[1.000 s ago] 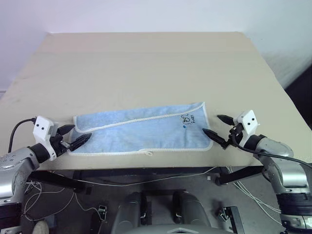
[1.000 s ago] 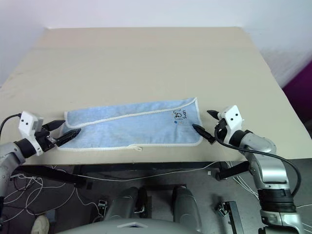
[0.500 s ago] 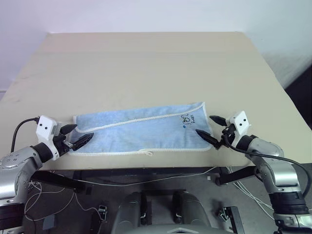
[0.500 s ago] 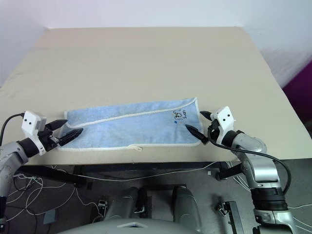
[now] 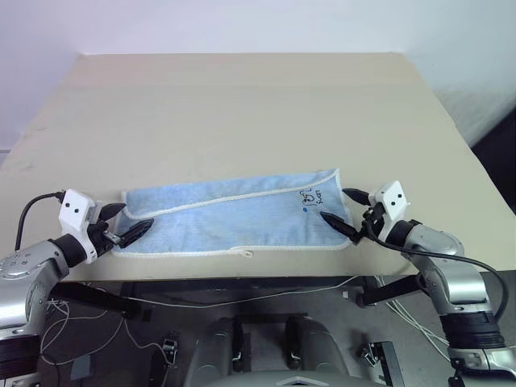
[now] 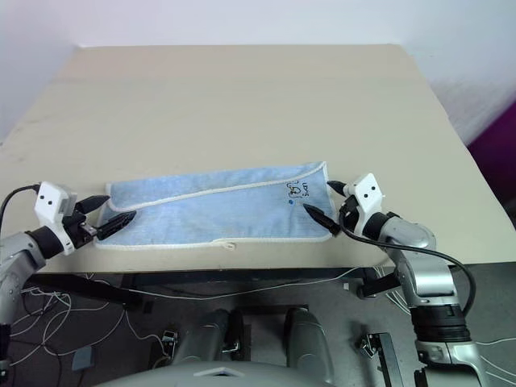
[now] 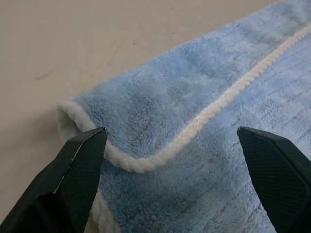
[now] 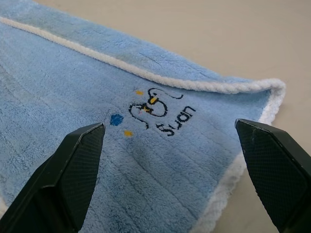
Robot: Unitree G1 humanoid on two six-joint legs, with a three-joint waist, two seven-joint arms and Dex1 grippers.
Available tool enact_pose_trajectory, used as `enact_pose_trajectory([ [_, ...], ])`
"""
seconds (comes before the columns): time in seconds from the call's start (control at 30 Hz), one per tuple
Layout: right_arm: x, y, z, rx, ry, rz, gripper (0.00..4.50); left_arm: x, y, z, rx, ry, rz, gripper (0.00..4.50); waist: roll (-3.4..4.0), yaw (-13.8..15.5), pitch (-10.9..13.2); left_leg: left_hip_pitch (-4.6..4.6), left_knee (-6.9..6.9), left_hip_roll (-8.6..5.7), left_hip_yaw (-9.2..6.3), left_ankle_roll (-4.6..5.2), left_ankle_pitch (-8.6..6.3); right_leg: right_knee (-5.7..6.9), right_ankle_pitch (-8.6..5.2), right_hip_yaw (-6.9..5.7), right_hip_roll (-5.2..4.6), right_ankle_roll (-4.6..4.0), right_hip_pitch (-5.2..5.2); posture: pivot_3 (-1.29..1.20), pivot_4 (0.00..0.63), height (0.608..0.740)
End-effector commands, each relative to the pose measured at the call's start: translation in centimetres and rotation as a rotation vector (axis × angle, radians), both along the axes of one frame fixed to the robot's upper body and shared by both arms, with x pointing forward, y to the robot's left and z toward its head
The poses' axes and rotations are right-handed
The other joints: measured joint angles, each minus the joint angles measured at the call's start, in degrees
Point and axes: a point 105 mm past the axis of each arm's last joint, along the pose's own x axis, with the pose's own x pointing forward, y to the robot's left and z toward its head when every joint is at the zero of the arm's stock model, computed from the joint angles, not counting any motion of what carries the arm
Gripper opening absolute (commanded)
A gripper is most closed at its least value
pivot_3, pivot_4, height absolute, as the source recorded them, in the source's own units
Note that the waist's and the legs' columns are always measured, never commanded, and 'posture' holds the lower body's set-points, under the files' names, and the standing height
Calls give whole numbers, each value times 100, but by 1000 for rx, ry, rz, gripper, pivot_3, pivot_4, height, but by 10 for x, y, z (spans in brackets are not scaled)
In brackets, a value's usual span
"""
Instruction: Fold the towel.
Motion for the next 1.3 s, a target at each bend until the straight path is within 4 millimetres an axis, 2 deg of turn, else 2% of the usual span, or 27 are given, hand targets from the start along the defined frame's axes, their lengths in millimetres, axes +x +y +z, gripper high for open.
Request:
enact_pose_trajectory([
  [0.03,4,5,10,6,-51,17,4495,2,9,18,81,-78,18,4484,0,-2,0,0,0,0,0,0,0,0,0,0,0,0,0,0,150,740],
  [0.33,2,8,8,11,-48,23,4495,-1,38,23,566,-124,-60,4484,0,-2,0,0,-22,-3,5,-7,4,-2,1,3,-2,-1,-12,0,150,740],
  [0.5,1,11,5,20,-45,14,4495,1,48,16,728,-79,-197,4484,1,10,0,0,-39,-4,8,-14,8,-3,0,4,-1,-2,-24,0,150,740],
  [0.57,0,11,4,23,-45,10,4495,3,48,14,751,-74,-237,4484,1,3,0,-1,-41,-4,9,-15,9,-3,0,4,-2,-2,-25,0,150,740],
  [0.97,-9,14,-1,59,-52,-51,4495,45,26,13,817,-130,-417,4484,0,5,-1,-1,-34,-5,18,-11,14,8,14,-1,5,21,-2,0,150,740],
  [1.1,-11,14,-2,72,-56,-75,4495,47,23,9,824,-108,-469,4484,-2,8,-2,1,-20,-5,20,7,22,12,14,-8,11,24,8,0,150,740],
  [1.3,-15,13,-5,84,-55,-102,4495,44,30,10,867,-56,-523,4484,-3,10,-2,2,-5,-2,21,14,20,18,13,-11,34,27,17,0,150,740],
])
